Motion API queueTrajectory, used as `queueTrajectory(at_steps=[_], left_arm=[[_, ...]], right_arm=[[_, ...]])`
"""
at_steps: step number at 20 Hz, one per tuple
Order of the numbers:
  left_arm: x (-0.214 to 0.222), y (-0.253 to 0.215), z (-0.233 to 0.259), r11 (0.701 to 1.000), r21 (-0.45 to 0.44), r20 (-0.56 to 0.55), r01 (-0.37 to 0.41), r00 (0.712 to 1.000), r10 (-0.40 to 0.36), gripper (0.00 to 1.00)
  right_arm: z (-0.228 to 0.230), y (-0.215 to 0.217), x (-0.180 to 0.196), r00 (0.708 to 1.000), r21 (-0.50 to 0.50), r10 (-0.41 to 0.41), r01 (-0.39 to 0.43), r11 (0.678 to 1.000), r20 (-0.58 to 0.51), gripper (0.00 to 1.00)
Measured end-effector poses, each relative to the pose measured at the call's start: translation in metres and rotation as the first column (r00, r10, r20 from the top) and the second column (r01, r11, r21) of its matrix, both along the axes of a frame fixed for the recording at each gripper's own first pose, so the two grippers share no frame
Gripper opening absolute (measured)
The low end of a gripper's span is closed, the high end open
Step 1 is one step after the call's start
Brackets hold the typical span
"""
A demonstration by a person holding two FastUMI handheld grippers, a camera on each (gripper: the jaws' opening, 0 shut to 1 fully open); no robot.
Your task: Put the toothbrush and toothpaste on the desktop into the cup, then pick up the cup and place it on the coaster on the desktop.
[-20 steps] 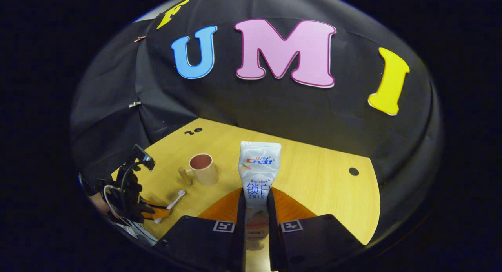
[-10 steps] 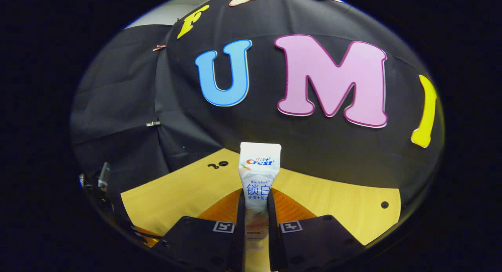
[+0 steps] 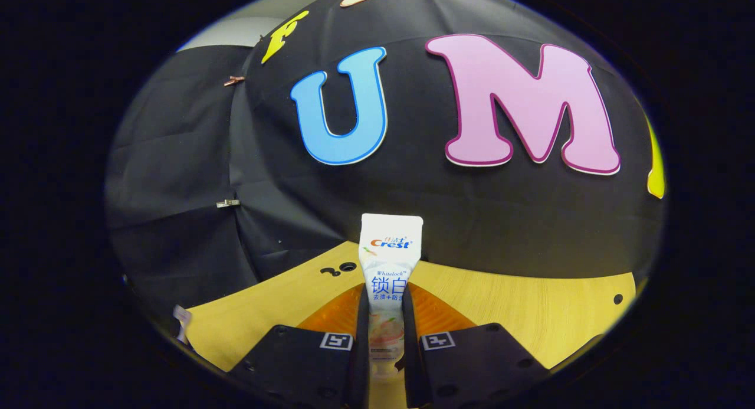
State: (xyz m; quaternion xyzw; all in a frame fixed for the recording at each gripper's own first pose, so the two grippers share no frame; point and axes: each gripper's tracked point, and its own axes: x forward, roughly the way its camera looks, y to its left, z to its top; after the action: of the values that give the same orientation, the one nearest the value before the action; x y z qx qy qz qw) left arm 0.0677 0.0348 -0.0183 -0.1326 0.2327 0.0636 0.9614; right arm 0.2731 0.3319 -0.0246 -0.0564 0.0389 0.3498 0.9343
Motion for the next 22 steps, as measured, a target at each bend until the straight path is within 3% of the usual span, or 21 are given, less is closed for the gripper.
queueTrajectory(at_steps=[2, 3, 4, 5, 9, 10, 12, 13, 18, 22], left_arm=[[-0.004, 0.004, -0.003, 1.000, -0.001, 0.006, -0.015, 1.000, 0.015, 0.11], [-0.004, 0.004, -0.003, 1.000, -0.010, 0.011, -0.023, 1.000, 0.023, 0.06], [-0.005, 0.005, -0.004, 0.999, -0.020, 0.014, -0.029, 0.999, 0.029, 0.11], [-0.006, 0.004, -0.007, 0.999, -0.027, 0.018, -0.035, 0.999, 0.035, 0.06], [-0.007, 0.003, -0.015, 0.999, -0.035, 0.024, -0.041, 0.999, 0.042, 0.06], [-0.007, 0.003, -0.017, 0.998, -0.036, 0.020, -0.042, 0.999, 0.043, 0.06], [-0.005, 0.000, -0.020, 0.998, -0.039, 0.019, -0.043, 0.999, 0.044, 0.06], [-0.004, -0.001, -0.021, 0.998, -0.035, 0.021, -0.043, 0.999, 0.043, 0.06], [0.003, -0.012, -0.025, 0.999, -0.025, 0.019, -0.030, 0.999, 0.031, 0.06], [0.009, -0.020, -0.031, 0.999, -0.038, 0.015, -0.027, 1.000, 0.028, 0.06]], right_arm=[[-0.022, 0.008, 0.009, 1.000, -0.024, 0.006, -0.007, 1.000, -0.011, 0.28], [-0.033, 0.009, 0.012, 1.000, -0.030, 0.006, -0.006, 1.000, -0.018, 0.27], [-0.042, 0.011, 0.014, 1.000, -0.037, 0.006, -0.007, 0.999, -0.027, 0.27], [-0.053, 0.011, 0.014, 0.999, -0.047, 0.007, -0.009, 0.999, -0.039, 0.27], [-0.068, 0.012, 0.014, 0.999, -0.075, 0.020, -0.023, 0.997, -0.036, 0.29], [-0.071, 0.013, 0.014, 0.999, -0.080, 0.024, -0.026, 0.996, -0.036, 0.18], [-0.079, 0.013, 0.016, 0.999, -0.086, 0.020, -0.024, 0.996, -0.047, 0.19], [-0.078, 0.012, 0.018, 0.999, -0.072, 0.019, -0.022, 0.997, -0.043, 0.31], [-0.084, 0.011, 0.028, 0.997, -0.029, 0.009, -0.011, 1.000, -0.073, 0.31], [-0.067, 0.015, 0.029, 0.999, 0.024, 0.040, -0.040, 0.999, -0.014, 0.31]])
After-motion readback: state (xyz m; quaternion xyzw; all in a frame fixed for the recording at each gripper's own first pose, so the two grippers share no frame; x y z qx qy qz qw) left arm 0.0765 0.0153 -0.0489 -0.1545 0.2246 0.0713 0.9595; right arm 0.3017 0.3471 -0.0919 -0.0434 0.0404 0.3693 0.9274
